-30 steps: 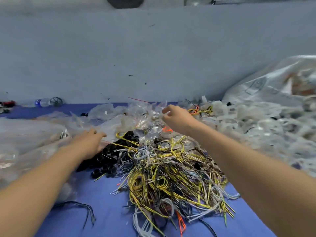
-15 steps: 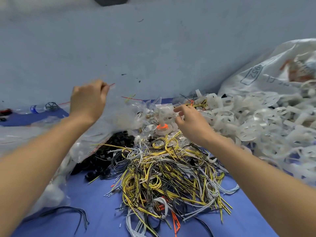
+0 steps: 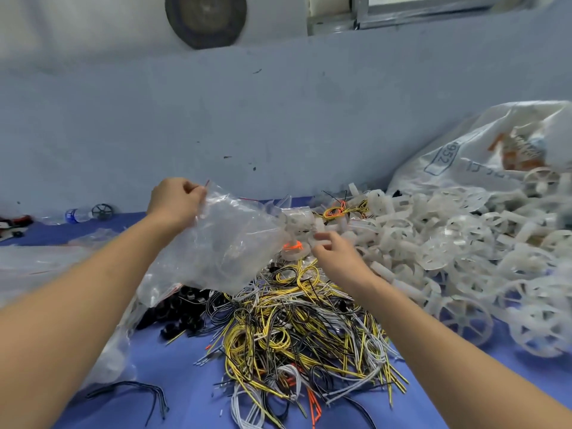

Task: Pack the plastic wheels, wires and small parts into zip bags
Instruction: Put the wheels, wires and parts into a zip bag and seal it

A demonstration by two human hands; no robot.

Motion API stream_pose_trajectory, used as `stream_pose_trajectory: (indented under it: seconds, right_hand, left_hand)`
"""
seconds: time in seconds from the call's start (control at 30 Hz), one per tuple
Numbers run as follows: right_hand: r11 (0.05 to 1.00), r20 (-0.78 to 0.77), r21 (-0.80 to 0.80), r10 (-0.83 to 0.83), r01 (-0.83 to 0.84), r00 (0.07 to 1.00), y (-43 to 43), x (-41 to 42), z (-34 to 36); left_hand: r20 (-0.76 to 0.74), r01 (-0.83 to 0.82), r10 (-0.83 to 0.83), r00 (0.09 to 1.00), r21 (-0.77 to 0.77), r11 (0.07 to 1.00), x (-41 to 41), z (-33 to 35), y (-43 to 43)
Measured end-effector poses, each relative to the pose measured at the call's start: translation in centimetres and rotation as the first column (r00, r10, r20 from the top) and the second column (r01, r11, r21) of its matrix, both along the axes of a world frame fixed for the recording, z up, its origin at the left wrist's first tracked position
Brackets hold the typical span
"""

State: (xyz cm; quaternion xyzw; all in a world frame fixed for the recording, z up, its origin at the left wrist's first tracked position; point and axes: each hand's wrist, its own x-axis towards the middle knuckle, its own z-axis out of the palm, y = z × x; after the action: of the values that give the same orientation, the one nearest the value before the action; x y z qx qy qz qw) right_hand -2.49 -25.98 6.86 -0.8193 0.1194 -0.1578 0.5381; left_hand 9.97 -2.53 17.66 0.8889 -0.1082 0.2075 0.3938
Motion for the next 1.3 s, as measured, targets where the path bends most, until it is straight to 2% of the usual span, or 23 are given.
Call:
stream_pose_trajectory:
  seconds: [0.07,0.17,0.27,0.33,0.4,0.47,0.53,0.63,0.7,0.8,0.83,0.9,0.93,0.97,1.0,1.03,1.1,1.2,1.3]
  right_hand:
    - [0.997,-0.001,0.077,0.029,-0.029,1.000,1.0,0.9,-0.1]
    - [0.976,-0.023,0.214,0.040,-0.034,0.999,2.3,3.0,-0.4]
    - [0.892,0.002,0.446,0.083,-0.075,0.997,3.1,4.7,-1.5]
    - [0.811,0.036,0.564,0.160,-0.152,0.987,3.6,5.4,-2.4]
    - [0.755,0.060,0.614,0.243,-0.228,0.968,4.4,6.0,-3.2]
    - [0.736,0.092,0.615,0.287,-0.281,0.954,5.2,6.6,-3.6]
    - [0.739,0.132,0.609,0.264,-0.288,0.956,5.7,7.1,-3.8]
    - [0.806,0.127,0.573,0.096,-0.152,0.987,5.5,7.5,-3.3]
    - [0.829,0.100,0.559,-0.061,-0.006,0.993,4.4,7.4,-2.8]
    - [0.724,0.082,0.664,-0.320,0.188,0.944,1.9,6.6,-1.6]
    - [0.676,0.078,0.702,-0.384,0.223,0.920,1.0,6.1,-1.1]
    - [0.602,0.089,0.762,-0.463,0.239,0.882,-0.2,5.1,-0.2]
    - [0.593,0.094,0.764,-0.493,0.255,0.865,-0.7,4.6,0.1]
    - [0.602,0.091,0.744,-0.519,0.288,0.850,-1.0,3.9,0.3]
    - [0.628,0.087,0.708,-0.532,0.323,0.842,-1.4,3.2,0.4]
    - [0.662,0.086,0.669,-0.520,0.338,0.850,-1.9,2.4,0.5]
    - [0.744,0.100,0.612,-0.409,0.268,0.907,-2.8,0.4,0.9]
    - [0.865,0.122,0.498,-0.147,0.068,0.982,-5.2,-3.0,1.7]
    - [0.919,0.048,0.386,-0.108,0.081,0.993,-8.5,-6.3,2.0]
  left_hand:
    - [-0.070,0.094,-0.106,0.992,-0.150,0.984,0.0,0.0,0.9]
    - [-0.105,0.305,-0.345,0.933,-0.280,0.910,-0.7,0.4,1.8]
    - [-0.100,0.421,-0.481,0.871,-0.351,0.836,-1.3,1.4,3.0]
    - [-0.096,0.423,-0.496,0.863,-0.402,0.813,-1.1,1.7,4.0]
    - [-0.104,0.394,-0.493,0.864,-0.469,0.790,-0.5,1.6,4.8]
    - [-0.112,0.370,-0.500,0.859,-0.538,0.757,0.3,1.0,5.4]
    - [-0.125,0.335,-0.482,0.867,-0.571,0.750,1.1,0.2,5.8]
    - [-0.136,0.183,-0.317,0.939,-0.583,0.791,2.6,-0.9,6.2]
    - [-0.170,0.026,-0.178,0.969,-0.650,0.759,4.2,-1.9,6.7]
    - [-0.333,-0.191,-0.101,0.938,-0.736,0.649,6.1,-3.5,7.4]
    - [-0.393,-0.263,-0.047,0.918,-0.694,0.670,6.3,-4.2,7.0]
    - [-0.420,-0.460,0.274,0.865,-0.449,0.766,5.6,-5.5,5.7]
    - [-0.318,-0.536,0.440,0.840,-0.353,0.767,4.3,-5.9,4.6]
    - [-0.173,-0.525,0.496,0.851,-0.311,0.792,3.0,-6.2,3.3]
    - [-0.060,-0.437,0.440,0.896,-0.293,0.850,1.8,-6.7,1.8]
    - [-0.026,-0.315,0.320,0.947,-0.264,0.912,0.7,-7.3,0.1]
    - [-0.143,-0.053,0.019,0.989,-0.231,0.971,-1.4,-8.9,-3.1]
    - [-0.345,0.167,-0.286,0.894,-0.336,0.927,-5.1,-11.1,-7.5]
    - [-0.482,0.185,-0.462,0.744,-0.515,0.837,-7.7,-12.9,-10.5]
